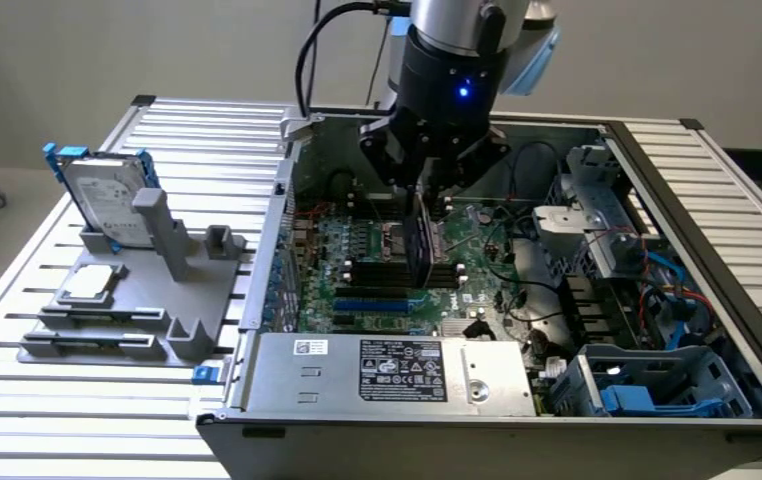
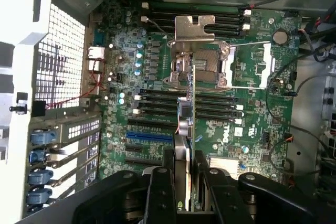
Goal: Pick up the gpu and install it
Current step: 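Insert the gpu into the slot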
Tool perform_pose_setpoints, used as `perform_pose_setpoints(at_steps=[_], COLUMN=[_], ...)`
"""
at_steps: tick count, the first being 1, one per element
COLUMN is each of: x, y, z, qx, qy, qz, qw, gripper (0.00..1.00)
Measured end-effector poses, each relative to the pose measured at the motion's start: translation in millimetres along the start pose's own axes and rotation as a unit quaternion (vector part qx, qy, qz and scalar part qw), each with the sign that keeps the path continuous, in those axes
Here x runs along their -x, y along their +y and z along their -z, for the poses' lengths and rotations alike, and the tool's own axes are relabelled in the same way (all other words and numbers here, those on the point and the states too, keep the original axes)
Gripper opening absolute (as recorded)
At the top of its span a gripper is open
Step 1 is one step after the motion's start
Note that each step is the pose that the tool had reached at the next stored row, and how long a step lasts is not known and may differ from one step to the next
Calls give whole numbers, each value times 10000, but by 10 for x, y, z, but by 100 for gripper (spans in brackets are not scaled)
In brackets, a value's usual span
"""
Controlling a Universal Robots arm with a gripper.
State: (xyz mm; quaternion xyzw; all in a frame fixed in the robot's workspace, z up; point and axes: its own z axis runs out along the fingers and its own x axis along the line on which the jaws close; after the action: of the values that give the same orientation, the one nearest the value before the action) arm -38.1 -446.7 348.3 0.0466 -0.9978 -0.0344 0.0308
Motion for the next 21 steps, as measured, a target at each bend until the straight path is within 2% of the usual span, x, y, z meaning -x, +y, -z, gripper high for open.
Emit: perform_pose_setpoints(at_steps=[3,6,11,16,21], x=[1,1,2,2,3], y=[-1,-1,-2,-3,-4], z=[-8,-16,-28,-38,-49], qx=[-17,-32,-58,-85,-111], qy=[20,39,71,104,136], qz=[276,545,997,1450,1894], qw=[9996,9985,9950,9893,9818], gripper=[27,27,27,27,27])
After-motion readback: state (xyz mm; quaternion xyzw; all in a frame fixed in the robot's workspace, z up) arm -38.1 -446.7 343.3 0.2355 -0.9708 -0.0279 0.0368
